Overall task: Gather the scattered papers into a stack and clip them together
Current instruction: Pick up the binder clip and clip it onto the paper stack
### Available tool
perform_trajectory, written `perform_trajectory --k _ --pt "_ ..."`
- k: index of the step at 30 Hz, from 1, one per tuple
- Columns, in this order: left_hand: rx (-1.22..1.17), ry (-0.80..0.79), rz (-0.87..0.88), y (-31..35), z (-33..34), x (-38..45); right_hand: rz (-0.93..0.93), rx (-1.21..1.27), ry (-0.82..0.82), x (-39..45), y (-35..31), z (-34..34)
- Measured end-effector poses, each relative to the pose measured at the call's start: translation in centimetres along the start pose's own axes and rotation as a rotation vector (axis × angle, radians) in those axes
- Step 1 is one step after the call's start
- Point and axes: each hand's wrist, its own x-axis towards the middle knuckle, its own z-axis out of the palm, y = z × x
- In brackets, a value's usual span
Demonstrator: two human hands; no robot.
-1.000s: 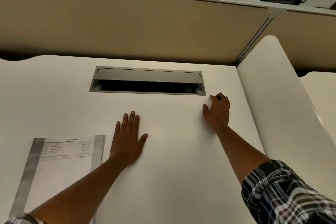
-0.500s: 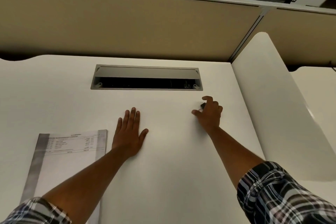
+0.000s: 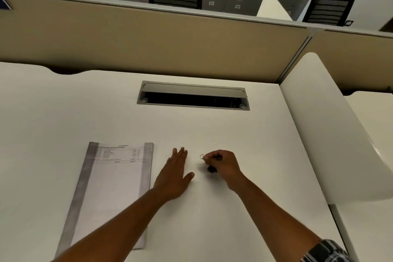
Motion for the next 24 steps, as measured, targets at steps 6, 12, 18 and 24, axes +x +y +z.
perform_trajectory --k 6,12,18,24 --pt "-0.644 0.159 -0.148 0.8 -0.2 -6.6 0.017 0.273 -0.178 -6.1 -0.3 5.0" --pt "-1.096 0.074 -0.16 0.4 -3.1 -12.8 -0.102 0.248 -0.2 -10.3 -1.2 10.0" --pt "-1.112 0.125 -0.181 -1.9 -5.2 -15.8 -0.212 0.154 -0.187 -13.4 -1.7 14.4" --pt "-1.065 0.269 -0.173 -4.8 -7.8 -18.0 -0.253 0.196 -0.135 -14.9 -2.8 18.6"
